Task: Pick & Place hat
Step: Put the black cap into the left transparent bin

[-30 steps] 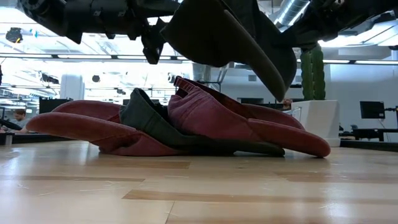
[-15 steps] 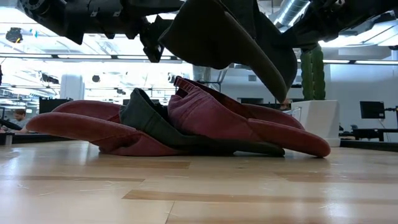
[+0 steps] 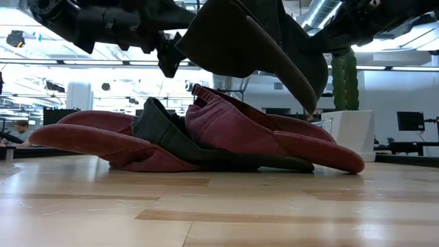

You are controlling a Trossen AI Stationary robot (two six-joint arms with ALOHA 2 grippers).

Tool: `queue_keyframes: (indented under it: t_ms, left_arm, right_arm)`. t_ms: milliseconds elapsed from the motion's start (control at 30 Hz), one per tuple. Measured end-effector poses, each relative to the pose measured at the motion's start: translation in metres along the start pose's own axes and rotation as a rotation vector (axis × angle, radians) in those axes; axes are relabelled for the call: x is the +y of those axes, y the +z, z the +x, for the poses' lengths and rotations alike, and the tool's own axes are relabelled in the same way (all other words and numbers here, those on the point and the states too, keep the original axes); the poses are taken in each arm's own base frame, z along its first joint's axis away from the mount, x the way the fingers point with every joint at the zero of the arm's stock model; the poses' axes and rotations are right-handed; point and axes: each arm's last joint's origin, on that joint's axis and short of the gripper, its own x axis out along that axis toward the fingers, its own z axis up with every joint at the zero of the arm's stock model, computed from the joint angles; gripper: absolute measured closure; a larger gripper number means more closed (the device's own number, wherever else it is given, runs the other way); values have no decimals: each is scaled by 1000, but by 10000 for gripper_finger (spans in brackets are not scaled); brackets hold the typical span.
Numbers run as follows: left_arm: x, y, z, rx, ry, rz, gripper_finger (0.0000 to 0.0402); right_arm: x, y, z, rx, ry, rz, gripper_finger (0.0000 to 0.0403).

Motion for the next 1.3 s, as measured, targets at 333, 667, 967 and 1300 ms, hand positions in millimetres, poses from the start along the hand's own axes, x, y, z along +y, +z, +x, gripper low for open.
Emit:
queue_keyframes:
  t_ms: [333, 667, 967, 1300]
  left_arm:
    - [4, 1, 0, -30, 125, 0, 206]
    - [4, 1, 0, -33, 138, 0, 309]
    - [4, 1, 0, -33, 138, 4, 354]
    - [4, 1, 0, -34, 138, 4, 355]
  right_arm:
    - [0, 0, 0, 0, 1, 0, 396]
    - [0, 0, 0, 0, 2, 1, 384]
    - [0, 0, 0, -1, 1, 1, 387]
    - [0, 1, 0, -6, 10, 3, 360]
